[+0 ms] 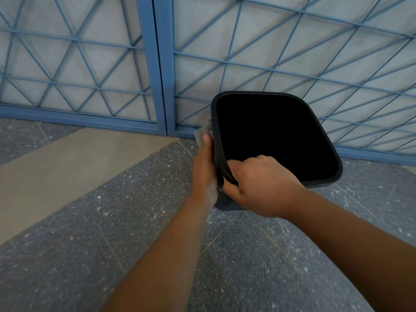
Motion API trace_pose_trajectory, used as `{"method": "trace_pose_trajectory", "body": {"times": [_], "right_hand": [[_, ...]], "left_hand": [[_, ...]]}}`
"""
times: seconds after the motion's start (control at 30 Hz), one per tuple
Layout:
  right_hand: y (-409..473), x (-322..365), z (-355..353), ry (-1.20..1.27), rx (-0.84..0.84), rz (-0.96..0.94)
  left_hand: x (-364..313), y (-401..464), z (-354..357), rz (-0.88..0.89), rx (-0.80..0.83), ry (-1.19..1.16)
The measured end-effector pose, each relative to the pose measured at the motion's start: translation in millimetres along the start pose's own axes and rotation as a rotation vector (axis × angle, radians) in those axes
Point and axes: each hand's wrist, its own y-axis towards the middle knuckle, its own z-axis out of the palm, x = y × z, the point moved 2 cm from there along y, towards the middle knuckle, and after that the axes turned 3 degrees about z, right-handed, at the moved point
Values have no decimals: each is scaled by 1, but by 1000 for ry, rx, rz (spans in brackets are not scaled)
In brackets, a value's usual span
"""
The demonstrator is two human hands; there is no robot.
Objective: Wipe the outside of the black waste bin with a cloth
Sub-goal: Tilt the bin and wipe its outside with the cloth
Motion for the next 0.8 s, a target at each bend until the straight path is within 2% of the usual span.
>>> {"method": "trace_pose_trajectory", "body": {"times": [0.1, 0.23, 0.3, 0.4, 0.6, 0.8], "right_hand": [[0, 0, 0, -2, 10, -12], [-1, 1, 0, -2, 7, -5], [-1, 2, 0, -3, 4, 1], [-1, 2, 1, -2, 11, 0], [-1, 1, -1, -19, 7, 14], [-1, 1, -1, -21, 13, -1]], "left_hand": [[22, -15, -14, 23, -4, 159], [18, -8, -11, -147, -20, 91], [7, -1, -4, -78, -36, 52], [12, -10, -4, 15, 23, 75], [23, -3, -14, -194, -40, 43], [23, -30, -9, 8, 29, 61]]}}
